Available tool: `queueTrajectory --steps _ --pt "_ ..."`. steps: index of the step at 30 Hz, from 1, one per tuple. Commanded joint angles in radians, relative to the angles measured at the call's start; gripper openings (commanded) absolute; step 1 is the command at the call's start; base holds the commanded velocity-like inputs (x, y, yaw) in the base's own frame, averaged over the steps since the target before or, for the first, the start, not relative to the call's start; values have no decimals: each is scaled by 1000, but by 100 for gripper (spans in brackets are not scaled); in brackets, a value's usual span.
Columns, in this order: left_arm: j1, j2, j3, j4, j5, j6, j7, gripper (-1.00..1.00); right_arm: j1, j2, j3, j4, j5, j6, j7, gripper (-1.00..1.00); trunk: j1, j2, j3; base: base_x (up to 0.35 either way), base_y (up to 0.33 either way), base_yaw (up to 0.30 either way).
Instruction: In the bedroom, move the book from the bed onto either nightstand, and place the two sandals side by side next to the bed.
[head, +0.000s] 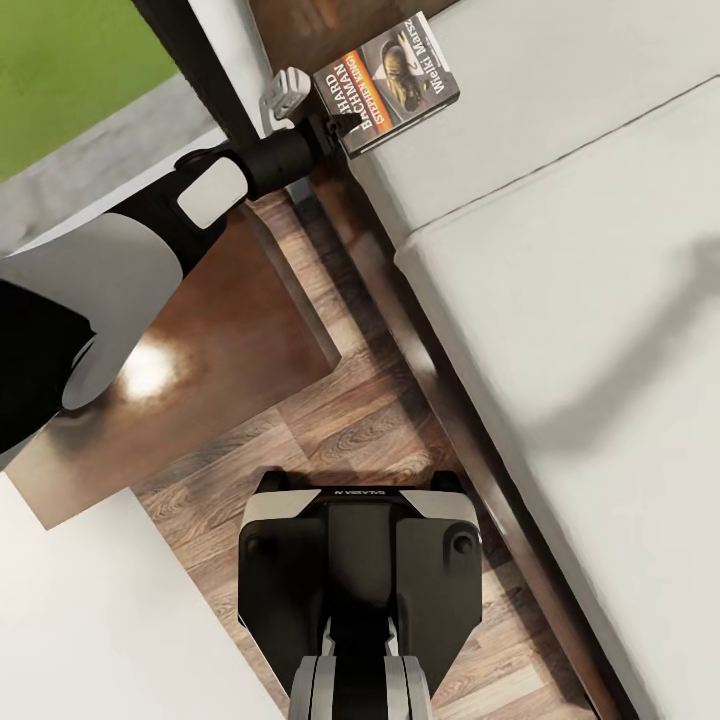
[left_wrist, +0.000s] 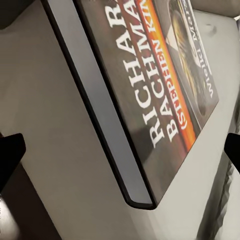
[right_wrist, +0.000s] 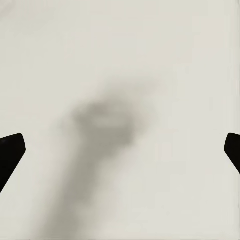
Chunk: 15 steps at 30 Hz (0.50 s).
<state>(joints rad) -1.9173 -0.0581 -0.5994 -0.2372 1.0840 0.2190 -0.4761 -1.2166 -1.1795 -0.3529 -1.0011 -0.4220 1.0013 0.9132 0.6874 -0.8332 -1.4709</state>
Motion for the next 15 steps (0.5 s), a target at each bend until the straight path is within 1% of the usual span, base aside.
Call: queueTrajectory --steps 1,15 --pt "0 0 -4 1 10 6 -2 100 -2 -2 0 5 3 3 6 100 0 -1 -1 0 0 -8" --pt "2 2 -3 1 11 5 0 100 -2 -17 0 20 2 2 7 100 0 -1 -1 0 0 -3"
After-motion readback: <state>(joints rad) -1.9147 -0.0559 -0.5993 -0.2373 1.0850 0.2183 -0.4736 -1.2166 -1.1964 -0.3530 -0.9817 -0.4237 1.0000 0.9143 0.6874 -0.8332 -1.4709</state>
